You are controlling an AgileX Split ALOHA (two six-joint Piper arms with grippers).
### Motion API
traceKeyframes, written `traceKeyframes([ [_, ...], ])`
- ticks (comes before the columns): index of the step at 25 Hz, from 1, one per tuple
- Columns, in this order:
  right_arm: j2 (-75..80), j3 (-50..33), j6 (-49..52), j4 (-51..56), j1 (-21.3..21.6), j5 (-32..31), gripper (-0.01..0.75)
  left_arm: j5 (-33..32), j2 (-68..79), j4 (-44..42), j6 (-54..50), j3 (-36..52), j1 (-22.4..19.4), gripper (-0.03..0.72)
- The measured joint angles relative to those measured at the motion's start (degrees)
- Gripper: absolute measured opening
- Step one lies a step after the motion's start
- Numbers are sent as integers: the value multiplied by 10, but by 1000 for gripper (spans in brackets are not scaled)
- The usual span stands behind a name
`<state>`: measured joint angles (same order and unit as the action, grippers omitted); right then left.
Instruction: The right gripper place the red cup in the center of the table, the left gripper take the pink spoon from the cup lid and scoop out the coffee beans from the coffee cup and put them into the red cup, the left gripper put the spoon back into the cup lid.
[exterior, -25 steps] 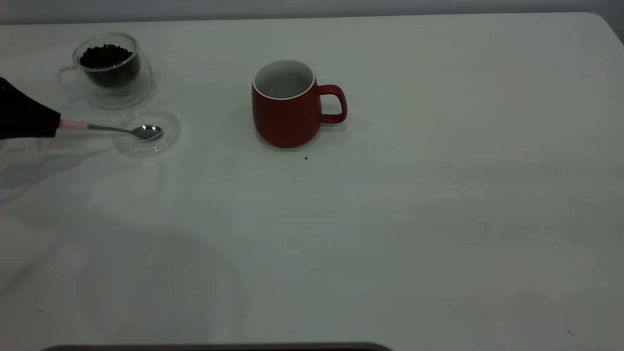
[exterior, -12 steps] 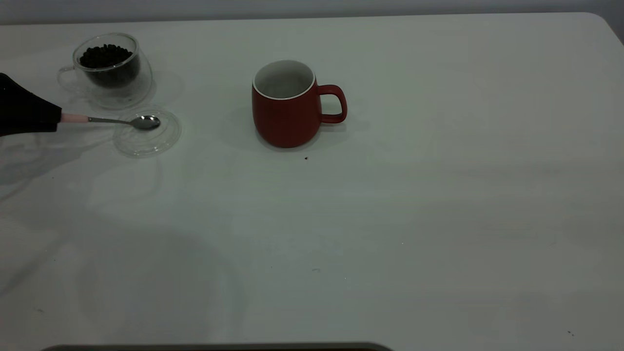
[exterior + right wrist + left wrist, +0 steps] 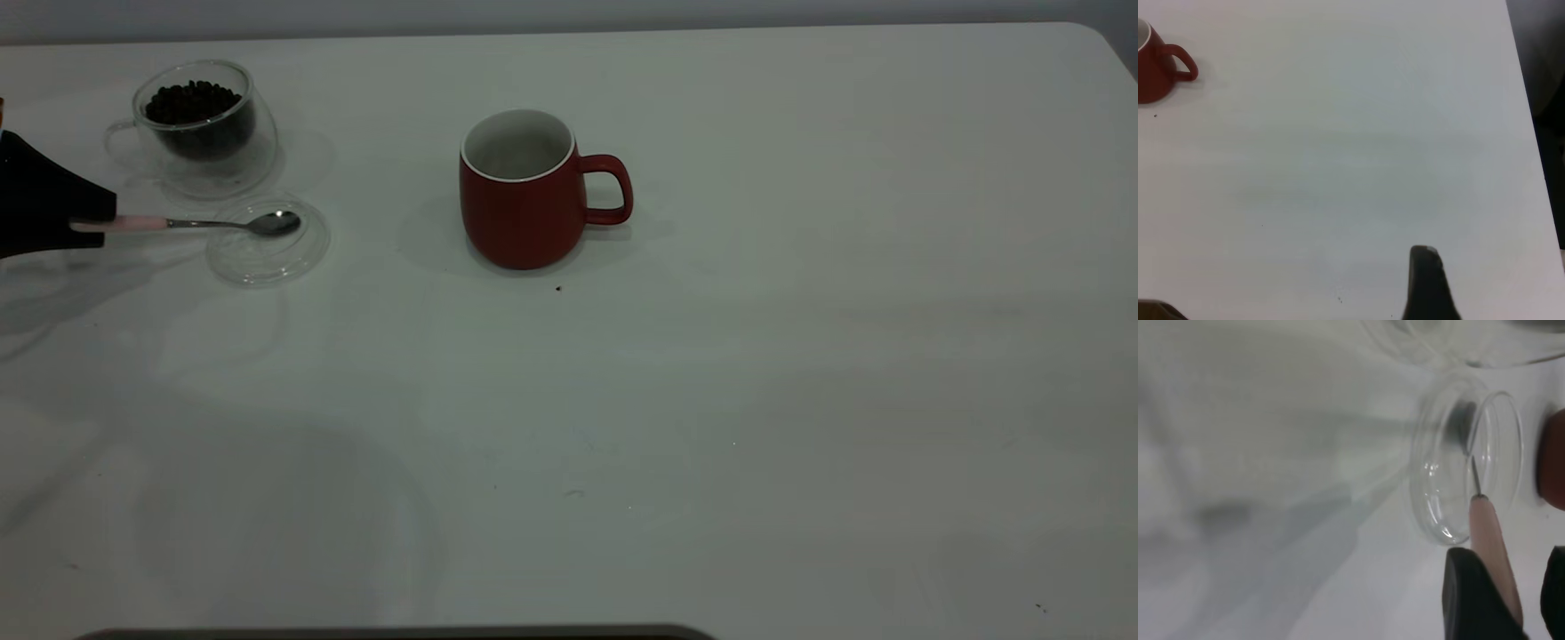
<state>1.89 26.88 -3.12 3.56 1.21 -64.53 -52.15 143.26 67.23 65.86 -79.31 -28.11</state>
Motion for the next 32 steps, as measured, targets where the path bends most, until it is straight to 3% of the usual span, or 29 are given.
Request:
traceKeyframes([
  [4, 0, 0, 0, 0, 0, 0, 531, 3, 0, 0, 0, 0, 0, 337],
  [13, 0, 0, 0, 0, 0, 0, 531, 21, 0, 4, -1, 0, 0, 467],
  [23, 0, 0, 0, 0, 0, 0, 531, 11, -77, 1, -8, 0, -35, 479],
  [28, 0, 0, 0, 0, 0, 0, 531, -43, -197, -32, -78, 0, -34, 477],
  [32, 0, 0, 0, 0, 0, 0, 531, -103, -300, -147, -212, 1, -25, 459],
])
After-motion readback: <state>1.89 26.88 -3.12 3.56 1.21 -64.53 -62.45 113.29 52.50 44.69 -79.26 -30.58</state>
